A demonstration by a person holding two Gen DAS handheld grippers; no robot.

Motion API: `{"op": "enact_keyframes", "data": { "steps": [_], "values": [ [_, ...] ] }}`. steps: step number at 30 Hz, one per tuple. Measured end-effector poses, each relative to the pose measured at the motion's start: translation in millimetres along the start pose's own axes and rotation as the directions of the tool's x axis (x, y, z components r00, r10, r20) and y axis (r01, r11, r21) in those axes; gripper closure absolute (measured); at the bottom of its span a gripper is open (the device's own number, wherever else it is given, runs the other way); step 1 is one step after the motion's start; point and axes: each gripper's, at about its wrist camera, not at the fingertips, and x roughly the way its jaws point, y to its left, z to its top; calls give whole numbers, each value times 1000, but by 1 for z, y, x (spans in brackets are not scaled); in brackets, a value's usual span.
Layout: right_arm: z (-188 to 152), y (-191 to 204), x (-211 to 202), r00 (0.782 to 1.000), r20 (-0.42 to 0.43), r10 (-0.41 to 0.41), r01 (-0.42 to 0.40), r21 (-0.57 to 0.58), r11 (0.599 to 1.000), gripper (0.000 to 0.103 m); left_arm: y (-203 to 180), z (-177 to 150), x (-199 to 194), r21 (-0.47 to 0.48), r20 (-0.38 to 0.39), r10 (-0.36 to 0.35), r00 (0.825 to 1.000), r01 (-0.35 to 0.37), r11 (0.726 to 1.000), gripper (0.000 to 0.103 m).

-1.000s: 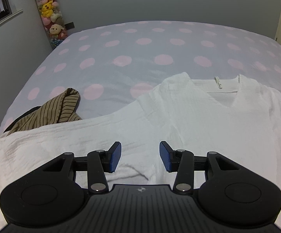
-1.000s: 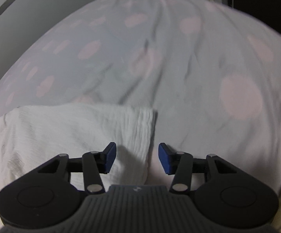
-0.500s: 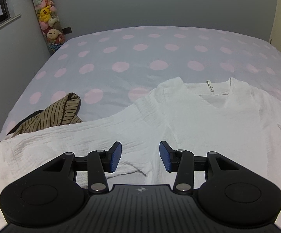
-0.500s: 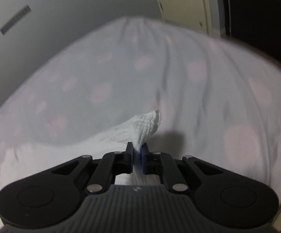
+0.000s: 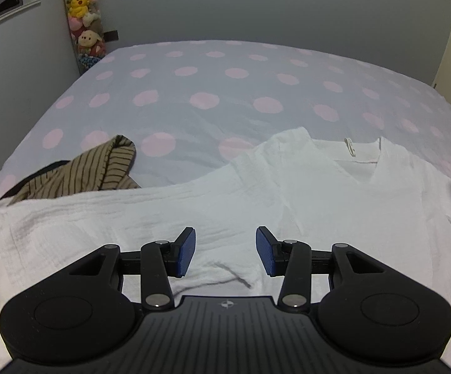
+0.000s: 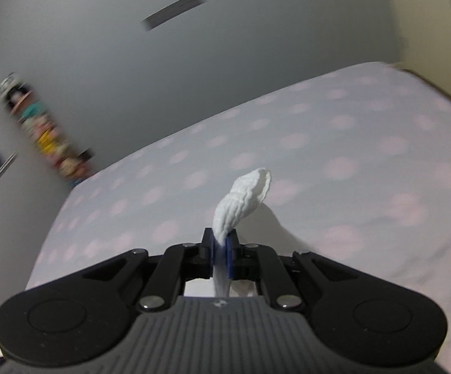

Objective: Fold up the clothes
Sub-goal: 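Pinch a sleeve cuff with the right gripper and lift it, then lay the sleeve across the shirt body and open the right gripper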

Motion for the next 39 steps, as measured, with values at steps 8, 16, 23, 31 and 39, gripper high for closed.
{"op": "enact_keyframes", "data": {
  "steps": [8,16,23,31,39],
  "values": [
    [-56,98,100,985,-153,82,-97,-91,991,94,34,-5,6,-21,8,-26,1000,26,999,62],
    [-117,132,174,951,-296,93,-136,-128,982,78,75,-19,7,-40,-30,17,999,-19,999,61],
    [-123,125,157,946,-303,115,-172,-169,970,62,109,-24,-25,-70,5,115,993,-114,991,57],
    [-171,60,97,926,-360,110,-172,-143,975,60,149,-30,-63,-108,44,229,972,-223,969,50],
    [-238,-4,44,931,-350,107,-112,6,994,57,177,-36,-53,-169,65,252,966,-238,956,48]
  ]
}}
